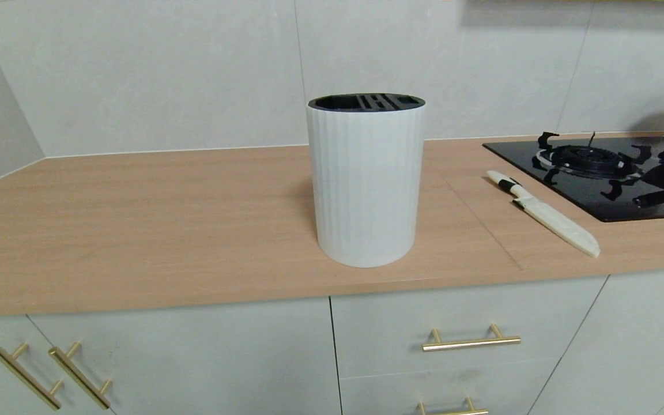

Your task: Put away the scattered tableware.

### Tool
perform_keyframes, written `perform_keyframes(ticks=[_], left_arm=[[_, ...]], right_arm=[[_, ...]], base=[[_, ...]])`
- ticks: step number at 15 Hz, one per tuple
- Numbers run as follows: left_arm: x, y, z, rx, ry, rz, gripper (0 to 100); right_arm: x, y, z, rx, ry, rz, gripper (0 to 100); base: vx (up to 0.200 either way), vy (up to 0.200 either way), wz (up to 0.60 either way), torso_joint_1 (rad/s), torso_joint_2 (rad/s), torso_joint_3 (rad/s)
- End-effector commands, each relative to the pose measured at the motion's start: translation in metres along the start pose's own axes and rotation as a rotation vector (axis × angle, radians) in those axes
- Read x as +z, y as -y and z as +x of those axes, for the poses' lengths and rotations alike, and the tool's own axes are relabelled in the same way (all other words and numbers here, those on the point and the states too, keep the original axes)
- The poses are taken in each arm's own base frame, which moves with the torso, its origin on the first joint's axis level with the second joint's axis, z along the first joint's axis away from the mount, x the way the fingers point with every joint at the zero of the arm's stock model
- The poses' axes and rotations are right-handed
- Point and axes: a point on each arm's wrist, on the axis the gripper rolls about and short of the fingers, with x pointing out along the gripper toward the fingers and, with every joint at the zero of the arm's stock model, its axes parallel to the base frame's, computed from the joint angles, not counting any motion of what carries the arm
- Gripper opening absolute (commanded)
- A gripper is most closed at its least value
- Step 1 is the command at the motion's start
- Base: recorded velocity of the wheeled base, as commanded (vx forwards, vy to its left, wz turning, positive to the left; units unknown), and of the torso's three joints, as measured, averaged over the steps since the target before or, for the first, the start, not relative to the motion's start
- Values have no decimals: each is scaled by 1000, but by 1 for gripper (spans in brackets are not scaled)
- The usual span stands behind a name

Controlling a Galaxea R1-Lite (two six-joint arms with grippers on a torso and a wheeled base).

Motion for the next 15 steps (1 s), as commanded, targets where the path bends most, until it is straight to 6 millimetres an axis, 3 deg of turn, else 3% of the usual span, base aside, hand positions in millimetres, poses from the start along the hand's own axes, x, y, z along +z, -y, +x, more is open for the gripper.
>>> perform_keyframes(ticks=[1, 15], left_arm=[[0, 0, 0, 0, 0, -1, 100], [0, 0, 0, 0, 0, -1, 100]], right_arm=[[0, 0, 0, 0, -1, 0, 100], [0, 0, 0, 0, -1, 0, 100]], base=[[0, 0, 0, 178, -476, -286], [0, 0, 0, 214, -496, -283]])
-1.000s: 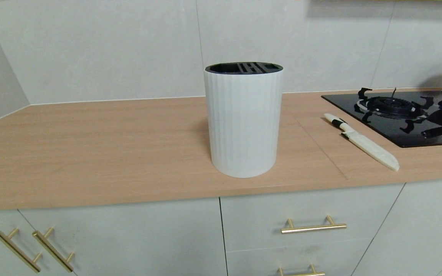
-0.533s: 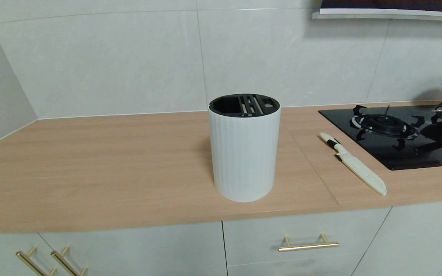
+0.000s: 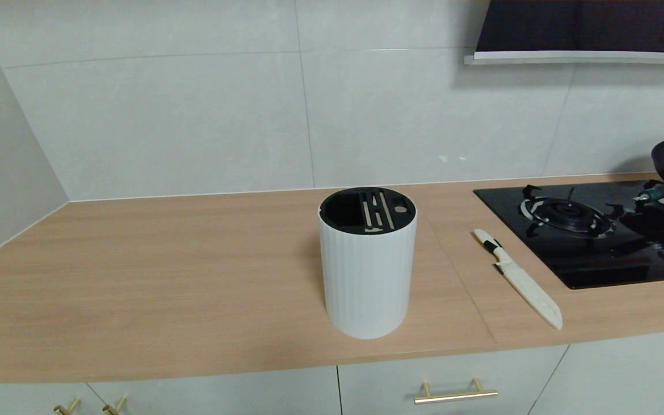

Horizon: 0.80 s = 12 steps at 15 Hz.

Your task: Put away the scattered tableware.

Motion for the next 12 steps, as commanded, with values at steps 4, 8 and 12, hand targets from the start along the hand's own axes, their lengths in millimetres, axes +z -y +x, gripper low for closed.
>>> perform_keyframes(ticks=[4, 8, 12], left_arm=[[0, 0, 0, 1, 1, -1, 100], [0, 0, 0, 1, 1, -1, 100], [0, 0, 0, 1, 1, -1, 100]], right_arm=[[0, 0, 0, 1, -1, 0, 100], [0, 0, 0, 1, -1, 0, 100], [0, 0, 0, 1, -1, 0, 100]], base=[[0, 0, 0, 255, -547, -287], [0, 0, 0, 276, -588, -309], [0, 0, 0, 243, -503, -259]])
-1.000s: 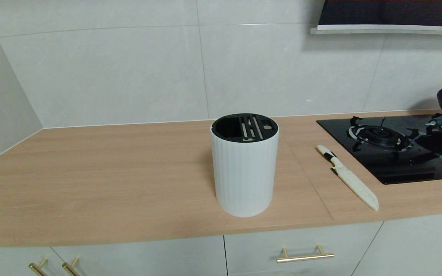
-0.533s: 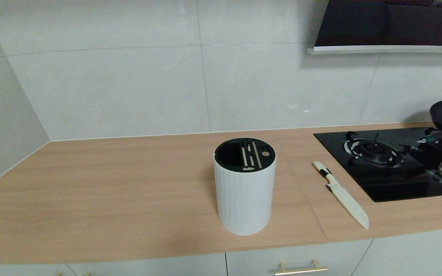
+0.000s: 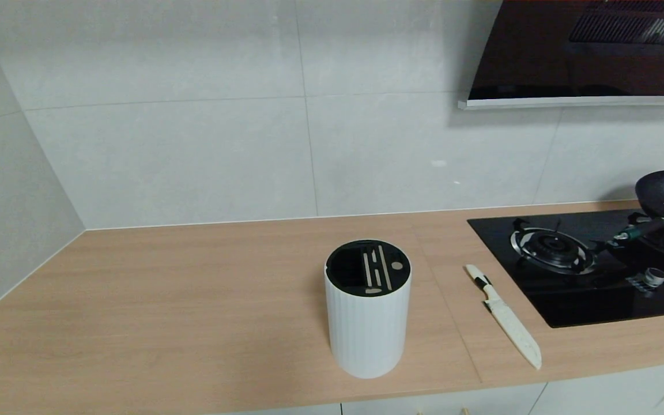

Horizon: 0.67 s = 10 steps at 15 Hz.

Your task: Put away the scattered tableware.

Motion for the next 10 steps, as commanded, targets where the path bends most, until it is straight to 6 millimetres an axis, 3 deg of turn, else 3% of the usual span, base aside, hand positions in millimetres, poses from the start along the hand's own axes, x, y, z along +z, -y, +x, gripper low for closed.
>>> perform_keyframes(ticks=[1, 4, 10], left_arm=[[0, 0, 0, 0, 0, 0, 100], [0, 0, 0, 0, 0, 0, 100], [0, 0, 0, 0, 0, 0, 100]], right_arm=[[0, 0, 0, 0, -1, 0, 100], [0, 0, 0, 0, -1, 0, 100], [0, 0, 0, 0, -2, -5, 100]], base=[[0, 0, 0, 193, -388, -203], [0, 0, 0, 175, -356, -186], [0, 0, 0, 8, -16, -7]])
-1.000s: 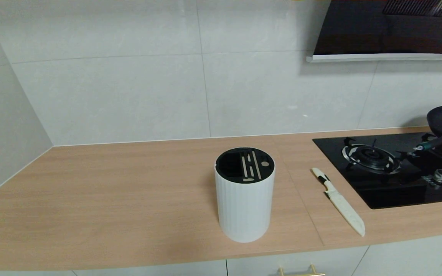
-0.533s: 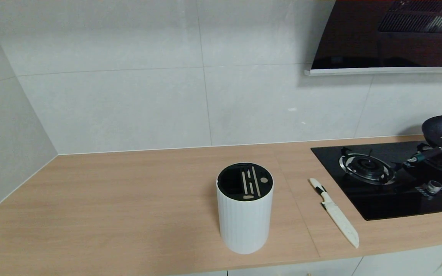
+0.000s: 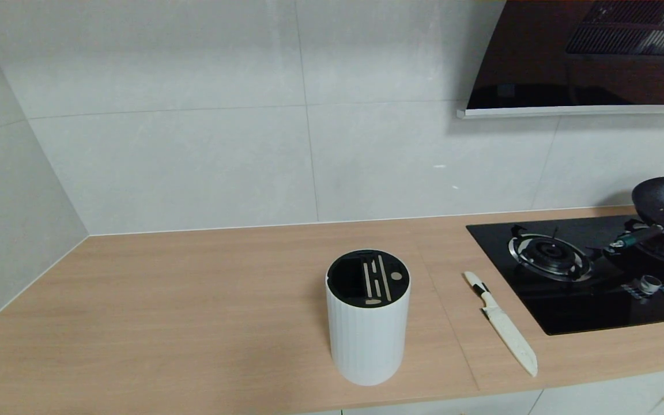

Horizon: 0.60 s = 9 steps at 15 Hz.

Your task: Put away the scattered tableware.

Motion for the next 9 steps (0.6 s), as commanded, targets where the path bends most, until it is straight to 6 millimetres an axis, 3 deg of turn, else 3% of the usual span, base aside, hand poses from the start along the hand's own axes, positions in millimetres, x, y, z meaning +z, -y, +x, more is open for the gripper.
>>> perform_keyframes(ticks=[1, 3, 4, 5, 6, 9], left_arm=[[0, 0, 0, 0, 0, 0, 100], [0, 0, 0, 0, 0, 1, 100], [0, 0, 0, 0, 0, 0, 100], [0, 0, 0, 0, 0, 1, 100], [0, 0, 0, 0, 0, 1, 100], [0, 0, 0, 0, 0, 1, 100]], right_arm=[[0, 0, 0, -2, -1, -1, 100], [1, 0, 0, -13, 10, 2, 100], [12, 1, -2, -14, 61, 14, 100], [39, 4, -7, -7, 120, 42, 100], [51, 5, -4, 15, 92, 41, 100], [82, 6, 31, 146, -98, 50, 100]], base=[[0, 0, 0, 0, 0, 0], [0, 0, 0, 0, 0, 0], [0, 0, 0, 0, 0, 0], [0, 0, 0, 0, 0, 0], [0, 0, 0, 0, 0, 0], [0, 0, 0, 0, 0, 0]])
